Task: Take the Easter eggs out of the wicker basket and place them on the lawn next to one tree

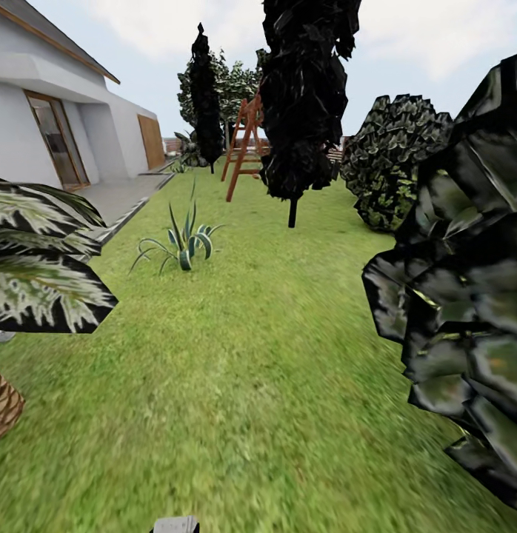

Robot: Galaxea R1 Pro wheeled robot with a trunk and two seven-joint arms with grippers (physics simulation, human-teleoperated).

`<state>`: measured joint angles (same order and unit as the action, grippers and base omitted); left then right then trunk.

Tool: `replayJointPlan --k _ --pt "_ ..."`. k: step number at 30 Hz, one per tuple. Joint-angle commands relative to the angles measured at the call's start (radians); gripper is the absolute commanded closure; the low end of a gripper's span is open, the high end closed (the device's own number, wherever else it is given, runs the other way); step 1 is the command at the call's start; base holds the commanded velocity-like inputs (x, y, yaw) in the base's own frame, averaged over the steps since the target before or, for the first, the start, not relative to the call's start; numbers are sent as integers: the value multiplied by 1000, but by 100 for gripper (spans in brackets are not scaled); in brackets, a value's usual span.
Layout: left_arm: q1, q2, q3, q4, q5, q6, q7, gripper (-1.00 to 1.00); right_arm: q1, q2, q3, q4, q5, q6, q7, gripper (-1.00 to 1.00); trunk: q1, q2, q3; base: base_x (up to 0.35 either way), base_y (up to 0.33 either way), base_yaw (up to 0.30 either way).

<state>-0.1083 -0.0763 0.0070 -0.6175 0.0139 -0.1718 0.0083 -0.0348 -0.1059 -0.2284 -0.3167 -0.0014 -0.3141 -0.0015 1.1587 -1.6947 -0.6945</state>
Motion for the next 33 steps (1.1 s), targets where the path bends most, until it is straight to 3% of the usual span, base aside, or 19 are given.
replayJointPlan --k 1,20,33 --pt "-1 0 1 1 1 -3 1 -100 0 0 -2 1 0 -3 0 -100 0 0 -1 329 6 206" --pt "-1 0 1 1 1 -3 1 -100 0 0 -2 1 0 -3 0 -100 0 0 -1 324 110 43" --pt "-1 -4 -1 5 0 -3 2 -100 0 4 0 11 0 -3 -1 -100 0 0 -1 330 11 0"
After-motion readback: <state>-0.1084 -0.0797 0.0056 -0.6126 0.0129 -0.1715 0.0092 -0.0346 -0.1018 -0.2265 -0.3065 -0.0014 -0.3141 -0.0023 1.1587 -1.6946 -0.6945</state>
